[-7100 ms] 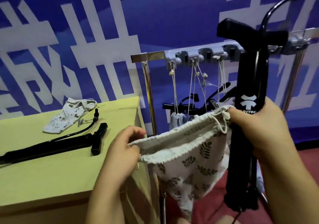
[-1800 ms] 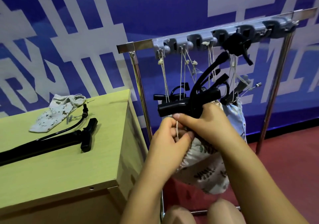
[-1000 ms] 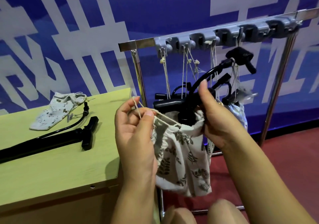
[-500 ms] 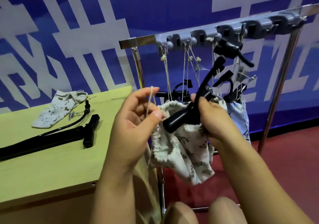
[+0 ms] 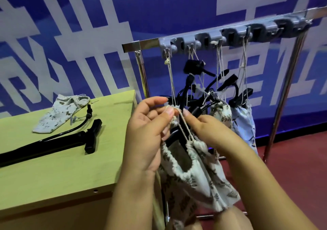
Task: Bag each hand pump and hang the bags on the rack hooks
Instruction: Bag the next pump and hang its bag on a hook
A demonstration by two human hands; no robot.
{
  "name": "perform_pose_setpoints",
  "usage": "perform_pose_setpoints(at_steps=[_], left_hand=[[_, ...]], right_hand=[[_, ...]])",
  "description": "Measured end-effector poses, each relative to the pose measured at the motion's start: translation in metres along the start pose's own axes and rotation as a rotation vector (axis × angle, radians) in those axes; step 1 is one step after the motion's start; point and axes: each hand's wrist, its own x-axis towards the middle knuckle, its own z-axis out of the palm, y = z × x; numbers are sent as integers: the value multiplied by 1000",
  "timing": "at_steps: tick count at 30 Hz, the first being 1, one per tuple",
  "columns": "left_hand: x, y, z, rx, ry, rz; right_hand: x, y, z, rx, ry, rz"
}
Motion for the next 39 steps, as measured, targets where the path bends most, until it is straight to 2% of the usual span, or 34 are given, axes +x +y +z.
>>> perform_pose_setpoints(at_steps=[6,8,11,13,15,20,22,25,31,34,37,39], left_hand=[[-4,-9,16,-78,114,27],[-4,-9,16,-96,156,52],[-3,-7,19,-78,193,95],[-3,-7,21,-55,192,116],[-4,-7,22,-18,179,138],[-6,1,13,132,129,223],[-3,9,7,162,127,245],[7,23,-11,98,153,190],[28,42,-62,-432,104,-70],[28,45,-100,-692,86,-84],[28,53,-159,-981,59,-78],[25,54,-181,-1037,125,-84]], right_hand=[[-6,1,-16,-242,60,6],[-14,-2,-22,-147,120,-98],[-29,-15,-27,150,148,-371],[-29,-20,-22,124,162,-485],[-22,-19,-15,19,256,-522],[-11,-23,-6,77,460,-540],[-2,-20,1,310,497,-450],[8,-11,1,847,405,-251],[14,-12,-28,1534,-30,159],[12,5,-47,1808,-175,220],[8,32,-69,2020,-76,227],[9,42,-78,2106,41,259]])
